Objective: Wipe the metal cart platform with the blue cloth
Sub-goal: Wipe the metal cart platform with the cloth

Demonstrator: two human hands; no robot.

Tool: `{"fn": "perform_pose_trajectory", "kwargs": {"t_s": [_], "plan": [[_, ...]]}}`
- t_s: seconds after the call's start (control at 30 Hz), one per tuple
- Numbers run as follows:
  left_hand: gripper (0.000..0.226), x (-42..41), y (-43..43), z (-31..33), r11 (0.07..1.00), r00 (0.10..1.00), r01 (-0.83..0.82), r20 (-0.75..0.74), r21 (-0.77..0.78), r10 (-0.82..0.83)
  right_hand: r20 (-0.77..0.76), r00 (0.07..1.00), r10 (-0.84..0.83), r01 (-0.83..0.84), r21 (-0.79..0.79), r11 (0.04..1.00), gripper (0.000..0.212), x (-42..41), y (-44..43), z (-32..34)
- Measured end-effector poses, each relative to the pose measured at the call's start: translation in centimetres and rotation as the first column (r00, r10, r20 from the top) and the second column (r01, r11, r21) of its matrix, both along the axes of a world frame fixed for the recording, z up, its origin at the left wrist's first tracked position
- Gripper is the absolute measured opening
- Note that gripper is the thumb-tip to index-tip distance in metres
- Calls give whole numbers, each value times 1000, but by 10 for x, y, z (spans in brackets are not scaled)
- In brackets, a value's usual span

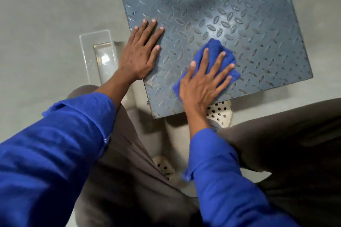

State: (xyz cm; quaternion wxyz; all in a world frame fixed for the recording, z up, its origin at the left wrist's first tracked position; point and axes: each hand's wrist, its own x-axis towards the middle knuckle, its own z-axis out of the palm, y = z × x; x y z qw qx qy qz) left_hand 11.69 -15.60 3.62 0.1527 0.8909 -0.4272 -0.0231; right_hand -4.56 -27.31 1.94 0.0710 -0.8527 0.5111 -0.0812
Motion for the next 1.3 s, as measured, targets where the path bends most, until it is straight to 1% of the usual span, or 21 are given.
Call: {"fn": "perform_pose_trajectory", "kwargs": {"t_s": [0.07, 0.13, 0.17, 0.2, 0.3, 0.37, 0.4, 0.43, 0.5, 0.57, 0.63, 0.7, 0.73, 0.8, 0.87, 0.9, 1.0, 1.1, 1.17, 1.23, 1.3], "plan": [[59, -1, 0, 1, 1000, 1000, -7, -12, 24, 8, 14, 994, -109, 109, -31, 994, 59, 0, -40, -2], [60, -2, -2, -1, 1000, 1000, -16, -7, 25, 16, 40, 989, -143, 144, -20, 989, 59, -2, -45, 0], [59, -3, -3, -3, 1000, 1000, -26, 10, 10, 26, 44, 993, -108, 109, -15, 994, 60, -4, -31, 3], [59, -3, -5, -5, 999, 999, -37, 32, -6, 38, 38, 999, -34, 34, 1, 999, 60, -8, -10, 6], [59, -5, -13, -7, 996, 996, -82, 44, -18, 82, 9, 965, 263, -263, 72, 962, 62, -22, 54, 10], [61, -9, -23, -2, 996, 996, -92, 10, -7, 92, 8, 941, 338, -338, 74, 938, 62, -28, 48, 7], [63, -10, -28, 0, 997, 997, -82, -11, 1, 82, 6, 947, 322, -322, 56, 945, 62, -30, 30, 4], [65, -12, -34, 2, 998, 997, -67, -25, 10, 67, 0, 963, 269, -269, 29, 963, 61, -33, 7, 2], [66, -16, -45, 4, 999, 998, -47, -37, 18, 48, 0, 998, 67, -67, -9, 998, 61, -39, -49, 0], [67, -19, -55, 4, 999, 999, -32, -32, 29, 33, 26, 992, -125, 124, 24, 992, 61, -45, -98, 2], [67, -22, -64, 4, 998, 1000, 8, -20, 55, -6, 34, 973, -229, 226, 66, 972, 61, -46, -109, 3], [67, -26, -72, 2, 996, 999, 54, -5, 67, -54, 49, 969, -241, 239, 35, 970, 61, -42, -72, 5], [67, -27, -75, 0, 995, 997, 78, 9, 60, -79, 58, 980, -192, 192, 5, 981, 61, -40, -43, 6], [65, -28, -83, -4, 991, 991, 128, 39, 39, -129, 49, 999, -15, 14, 13, 1000, 61, -39, 13, 6], [63, -30, -91, -7, 985, 983, 169, 63, 26, -171, 55, 994, 93, -95, 39, 995, 61, -43, 29, 2], [62, -31, -95, -7, 983, 981, 183, 67, 25, -184, 69, 992, 101, -103, 31, 994, 61, -46, 19, -1], [62, -37, -109, -4, 976, 974, 215, 62, 44, -217, 46, 999, -7, 7, -3, 1000, 62, -50, -46, -7], [64, -42, -121, -2, 965, 966, 251, 45, 78, -254, 19, 985, -173, 172, 58, 983, 64, -56, -127, -4], [66, -44, -127, -2, 957, 960, 270, 45, 100, -276, 17, 976, -215, 212, 117, 970, 64, -58, -158, 2], [69, -44, -132, -2, 949, 954, 290, 45, 126, -297, 8, 970, -243, 240, 132, 962, 63, -55, -149, 3], [69, -45, -134, -3, 948, 953, 293, 44, 124, -300, 13, 967, -255, 253, 68, 965, 63, -51, -106, 1]]}}
